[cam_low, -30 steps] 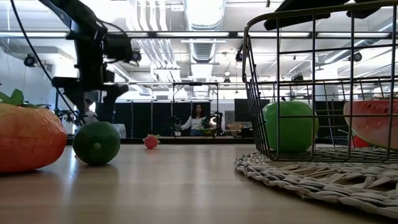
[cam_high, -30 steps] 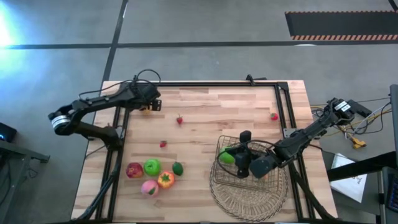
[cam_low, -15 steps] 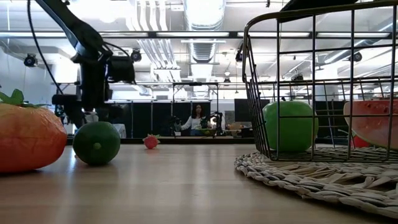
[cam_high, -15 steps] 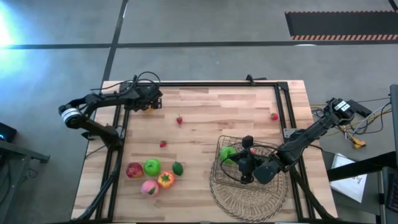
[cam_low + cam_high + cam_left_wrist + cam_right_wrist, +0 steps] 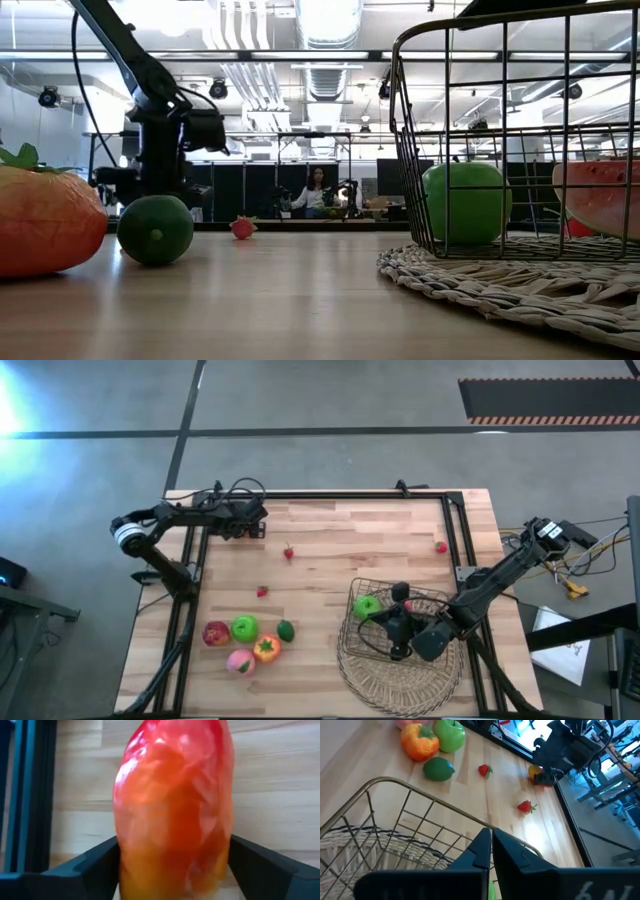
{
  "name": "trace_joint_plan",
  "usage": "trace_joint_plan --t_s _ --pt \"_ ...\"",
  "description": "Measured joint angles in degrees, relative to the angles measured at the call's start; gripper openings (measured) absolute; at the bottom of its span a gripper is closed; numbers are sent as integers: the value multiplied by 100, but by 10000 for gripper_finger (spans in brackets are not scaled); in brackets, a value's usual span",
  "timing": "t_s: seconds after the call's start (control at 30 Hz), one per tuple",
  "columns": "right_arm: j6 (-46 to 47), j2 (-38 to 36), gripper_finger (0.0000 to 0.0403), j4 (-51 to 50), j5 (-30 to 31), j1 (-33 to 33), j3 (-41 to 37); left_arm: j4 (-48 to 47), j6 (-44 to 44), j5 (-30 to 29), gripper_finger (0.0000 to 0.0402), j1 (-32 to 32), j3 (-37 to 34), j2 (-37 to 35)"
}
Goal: Build produce basket
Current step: Put the mango into the wire basket
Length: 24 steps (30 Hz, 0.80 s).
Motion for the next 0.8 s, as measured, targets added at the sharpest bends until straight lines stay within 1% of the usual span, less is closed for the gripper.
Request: trace_joint_plan --t_s 0.17,0.23,0.3,0.4,0.5,0.6,0.7,0.8 --pt "245 -2 9 -223 10 27 -1 218 435 -45 252 -7 11 -34" --pt "451 -23 9 -403 4 40 -1 325 643 -52 236 -24 31 -76" --pt "797 -83 9 -720 3 64 -1 437 872 -7 232 -115 42 -145" --pt "1581 -259 9 -1432 0 110 -1 627 1198 189 234 -375 68 -322" --pt "2320 -488 9 -2137 0 128 -3 1020 1557 585 246 -745 98 -593" --pt "2669 -759 9 -2456 3 121 -4 1831 1890 1093 249 -1197 84 -920" --pt "2546 -1041 9 -2302 175 92 -3 2872 2351 1537 251 -1739 70 -1199" --pt "2434 -1286 9 -2115 363 -28 -3 4008 3047 1832 251 -2363 83 -1305"
